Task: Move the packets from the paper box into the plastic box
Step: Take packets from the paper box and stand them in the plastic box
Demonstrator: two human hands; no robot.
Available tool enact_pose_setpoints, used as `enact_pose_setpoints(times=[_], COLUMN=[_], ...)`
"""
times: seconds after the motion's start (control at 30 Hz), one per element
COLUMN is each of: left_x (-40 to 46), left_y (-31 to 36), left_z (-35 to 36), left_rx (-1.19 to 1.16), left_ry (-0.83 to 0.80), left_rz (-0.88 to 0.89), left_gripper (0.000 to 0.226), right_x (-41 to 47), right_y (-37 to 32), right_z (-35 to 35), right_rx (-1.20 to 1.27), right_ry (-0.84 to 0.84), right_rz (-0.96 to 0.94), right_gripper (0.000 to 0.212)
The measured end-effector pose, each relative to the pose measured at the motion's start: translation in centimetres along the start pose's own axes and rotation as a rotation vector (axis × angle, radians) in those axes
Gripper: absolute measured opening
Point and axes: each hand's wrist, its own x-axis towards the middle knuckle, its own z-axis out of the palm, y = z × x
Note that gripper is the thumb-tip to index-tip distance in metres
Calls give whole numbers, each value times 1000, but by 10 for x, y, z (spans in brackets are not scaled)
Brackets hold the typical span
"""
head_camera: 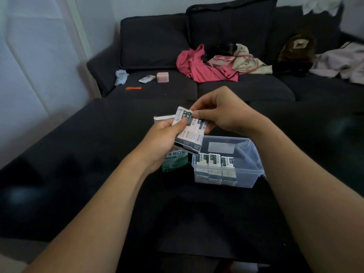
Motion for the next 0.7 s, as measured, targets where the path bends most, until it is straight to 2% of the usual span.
enact_pose_setpoints(times=[0.13,0.3,0.53,0.7], left_x=[-10,-6,1,5], left_y=[7,6,2,-6], left_z=[18,29,49,57], left_rx=[-372,-538,-516,-510], left_ry=[-109,-161,-225,-197], left_rz=[-246,-412,-460,-481], left_gripper=[33,49,43,38], right_x=[-5,-12,-32,-44], right_y=[9,12,23,31], right_z=[-2,-4,-29,-41], right_rx=[24,1,85,147], right_ry=[69,138,156,217], right_rz=[42,44,143,171], right_gripper=[11,11,10,11])
